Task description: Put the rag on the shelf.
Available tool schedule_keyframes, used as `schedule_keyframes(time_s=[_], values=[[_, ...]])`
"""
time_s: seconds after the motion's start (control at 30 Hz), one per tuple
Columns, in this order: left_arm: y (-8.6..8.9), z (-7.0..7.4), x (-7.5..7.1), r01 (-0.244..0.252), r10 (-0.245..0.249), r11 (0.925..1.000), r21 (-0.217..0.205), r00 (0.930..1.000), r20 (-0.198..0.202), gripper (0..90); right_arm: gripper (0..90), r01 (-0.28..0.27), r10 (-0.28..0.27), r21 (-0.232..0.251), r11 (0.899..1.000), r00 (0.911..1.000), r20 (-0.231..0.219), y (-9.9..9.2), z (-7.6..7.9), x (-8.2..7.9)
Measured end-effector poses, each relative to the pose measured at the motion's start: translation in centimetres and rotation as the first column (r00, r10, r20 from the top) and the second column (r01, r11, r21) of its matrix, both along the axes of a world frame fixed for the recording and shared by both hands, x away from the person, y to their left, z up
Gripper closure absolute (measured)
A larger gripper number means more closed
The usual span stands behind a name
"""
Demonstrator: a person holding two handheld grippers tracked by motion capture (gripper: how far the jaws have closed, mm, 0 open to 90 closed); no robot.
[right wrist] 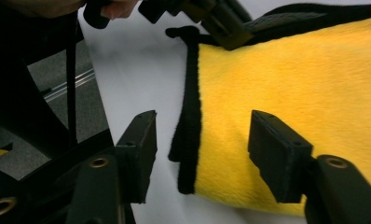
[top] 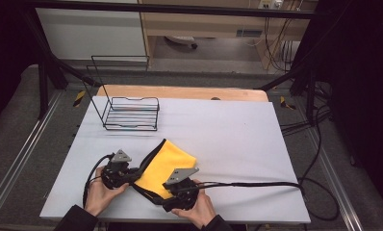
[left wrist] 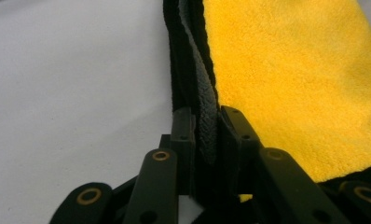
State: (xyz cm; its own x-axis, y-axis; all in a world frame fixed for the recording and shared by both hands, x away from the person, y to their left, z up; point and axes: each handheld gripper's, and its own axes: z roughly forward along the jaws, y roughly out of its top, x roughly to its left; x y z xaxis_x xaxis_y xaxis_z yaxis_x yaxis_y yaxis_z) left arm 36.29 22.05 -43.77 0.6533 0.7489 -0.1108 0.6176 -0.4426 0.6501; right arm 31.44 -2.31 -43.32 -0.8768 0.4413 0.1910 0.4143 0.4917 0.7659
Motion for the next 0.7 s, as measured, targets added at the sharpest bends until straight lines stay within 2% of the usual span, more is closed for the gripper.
schedule_keyframes(time_s=[0.03, 0.1, 0.17, 0.2, 0.27, 0.3, 0.37, 0.43, 0.47, 0.5, 0.53, 0.57, 0.63, 0.7], values=[[-0.1, 0.0, 0.0, -0.001, 0.001, 1.0000, 0.006, 1.0000, 0.001, 77.4, 53.2, 0.002, -0.002, -0.016, 1.000, 1.0000, -0.002, 0.4, -0.6, -0.1], [-0.2, 0.0, -0.1, -0.004, 0.004, 1.0000, 0.004, 1.0000, -0.002, 78.5, 55.9, 0.002, -0.002, -0.023, 1.000, 1.0000, -0.007, 0.6, -0.9, -0.2], [-0.2, 0.1, -0.1, -0.008, 0.008, 1.0000, 0.000, 0.9999, -0.009, 78.7, 68.2, 0.005, -0.004, -0.040, 0.999, 1.0000, 0.008, 0.8, -1.6, -0.4], [-0.1, 0.1, 0.0, -0.010, 0.010, 0.9999, -0.003, 0.9999, -0.011, 78.7, 68.2, 0.005, -0.004, -0.040, 0.999, 1.0000, 0.008, 0.8, -1.6, -0.4], [0.0, 0.1, 0.0, -0.016, 0.016, 0.9998, -0.009, 0.9997, -0.019, 78.8, 79.1, 0.002, -0.002, -0.046, 0.999, 0.9999, 0.010, 0.8, -1.6, -0.5], [0.0, 0.2, -0.1, -0.022, 0.021, 0.9996, -0.019, 0.9994, -0.028, 78.7, 81.5, 0.005, -0.004, -0.050, 0.999, 0.9999, 0.011, 0.7, -1.5, -0.4], [0.1, 0.3, -0.3, -0.027, 0.026, 0.9991, -0.032, 0.9991, -0.035, 77.1, 84.1, -0.013, 0.014, -0.073, 0.997, 0.9998, 0.014, 0.5, -1.2, -0.4], [0.1, 0.6, -0.7, -0.021, 0.021, 0.9993, -0.030, 0.9995, -0.022, 75.4, 84.2, -0.024, 0.025, -0.084, 0.996, 0.9996, 0.014, 0.3, -1.1, -0.4], [0.1, 0.8, -1.0, -0.018, 0.017, 0.9991, -0.039, 0.9998, -0.013, 67.3, 84.4, -0.046, 0.048, -0.104, 0.994, 0.9988, 0.014, -0.1, -0.6, -0.3], [0.0, 1.1, -1.2, -0.012, 0.012, 0.9989, -0.045, 0.9999, -0.002, 67.3, 84.4, -0.046, 0.048, -0.104, 0.994, 0.9988, 0.014, -0.1, -0.6, -0.3], [0.1, 1.3, -1.4, -0.006, 0.006, 0.9986, -0.053, 0.9999, 0.008, 58.1, 84.3, -0.070, 0.069, -0.119, 0.990, 0.9975, -0.013, -0.9, -0.4, -0.2], [0.1, 1.5, -1.5, -0.005, 0.006, 0.9977, -0.068, 0.9998, 0.018, 54.6, 84.3, -0.078, 0.076, -0.115, 0.990, 0.9969, -0.018, -1.5, -0.3, -0.2], [0.1, 1.8, -1.6, -0.004, 0.007, 0.9958, -0.091, 0.9996, 0.026, 49.8, 84.1, -0.094, 0.091, -0.131, 0.987, 0.9956, -0.023, -2.5, -0.1, -0.3], [-0.1, 1.8, -1.6, -0.002, 0.003, 0.9949, -0.101, 0.9999, 0.012, 48.4, 83.9, -0.102, 0.101, -0.138, 0.985, 0.9948, -0.017, -2.9, 0.0, -0.4]])
